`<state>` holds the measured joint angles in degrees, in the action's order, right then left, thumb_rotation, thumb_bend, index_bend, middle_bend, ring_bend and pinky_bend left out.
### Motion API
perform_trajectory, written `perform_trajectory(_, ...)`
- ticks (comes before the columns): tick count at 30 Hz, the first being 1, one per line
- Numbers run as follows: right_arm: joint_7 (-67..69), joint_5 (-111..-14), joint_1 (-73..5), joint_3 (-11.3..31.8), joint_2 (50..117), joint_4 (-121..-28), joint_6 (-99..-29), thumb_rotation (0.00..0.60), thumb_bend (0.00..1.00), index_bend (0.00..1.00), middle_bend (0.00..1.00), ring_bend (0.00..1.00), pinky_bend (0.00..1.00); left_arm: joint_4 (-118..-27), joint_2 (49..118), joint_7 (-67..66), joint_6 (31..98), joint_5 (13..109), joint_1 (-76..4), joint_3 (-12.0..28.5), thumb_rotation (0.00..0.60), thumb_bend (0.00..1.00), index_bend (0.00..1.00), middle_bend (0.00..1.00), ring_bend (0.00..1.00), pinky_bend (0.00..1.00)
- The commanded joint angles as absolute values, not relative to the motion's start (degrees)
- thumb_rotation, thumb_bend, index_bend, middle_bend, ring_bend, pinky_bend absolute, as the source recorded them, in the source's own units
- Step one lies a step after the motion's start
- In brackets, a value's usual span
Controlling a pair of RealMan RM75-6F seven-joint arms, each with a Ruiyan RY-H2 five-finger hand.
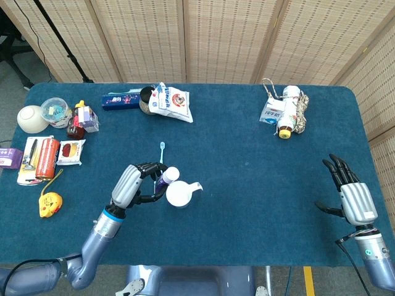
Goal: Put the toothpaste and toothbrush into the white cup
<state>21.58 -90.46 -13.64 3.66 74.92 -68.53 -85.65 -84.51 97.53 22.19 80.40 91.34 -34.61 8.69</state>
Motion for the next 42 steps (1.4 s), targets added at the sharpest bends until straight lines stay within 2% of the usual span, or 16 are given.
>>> perform_trajectory(1,21.31,-90.26,-13.66,3.78,75.19,-68.32,-85.48,0.6,0.0,0.0,0.0,0.0,0.24,-77.86,103.81,28.43,82.06,91.58,-35.82,10.08,0.6,0.42,0.45,0.51,0.5,0.56)
perform_trajectory(8,21.2,-90.04,-13.96,3.83,75.57,-67.78,-84.5,0.6,0.0,0.0,0.0,0.0,0.24,-69.71,110.24,32.48,81.19,91.2,-37.05,9.79,0.6,0.42,0.45,0.51,0.5,0.55)
perform_trajectory(21,21.3,-90.27,-14.12,3.66,75.85,-67.48,-84.0,0.6,0.0,0.0,0.0,0.0,0.24,-64.9,113.88,33.62,81.66,91.87,-37.87,9.46,0.6,0.42,0.44,0.51,0.5,0.55)
perform_trajectory(28,21.51,-90.29,-14.08,3.69,75.77,-67.5,-84.05,0.6,0.0,0.0,0.0,0.0,0.25,-60.68,116.56,35.0,81.44,92.08,-38.46,9.05,0.6,0.41,0.41,0.48,0.44,0.53)
perform_trajectory(30,21.53,-90.27,-14.09,3.72,75.79,-67.43,-84.01,0.6,0.0,0.0,0.0,0.0,0.25,-59.73,117.15,34.95,81.64,92.2,-38.49,8.94,0.6,0.41,0.38,0.44,0.39,0.51)
perform_trajectory(32,21.55,-90.25,-14.11,3.72,75.82,-67.38,-83.96,0.6,0.0,0.0,0.0,0.0,0.25,-59.17,117.43,34.91,81.67,92.3,-38.51,8.77,0.6,0.41,0.32,0.34,0.31,0.45)
perform_trajectory(34,21.55,-90.27,-14.14,3.7,75.84,-67.32,-83.87,0.6,0.0,0.0,0.0,0.0,0.25,-58.65,117.52,35.26,81.54,92.63,-38.52,8.19,0.6,0.41,0.22,0.21,0.19,0.36)
perform_trajectory(36,21.54,-90.28,-14.15,3.72,75.87,-67.28,-83.89,0.6,0.0,0.0,0.0,0.0,0.25,-58.27,117.55,35.75,82.0,92.87,-38.36,7.95,0.6,0.41,0.14,0.13,0.11,0.31)
perform_trajectory(38,21.52,-90.29,-14.15,3.72,75.89,-67.27,-83.91,0.6,0.0,0.0,0.0,0.0,0.25,-58.47,117.33,36.32,82.08,92.98,-38.26,7.75,0.6,0.41,0.08,0.1,0.08,0.29)
perform_trajectory(42,21.4,-90.33,-14.13,3.71,75.92,-67.31,-83.94,0.6,0.0,0.0,0.0,0.0,0.26,-59.2,116.46,36.58,82.96,93.46,-37.88,7.39,0.6,0.41,0.06,0.09,0.06,0.29)
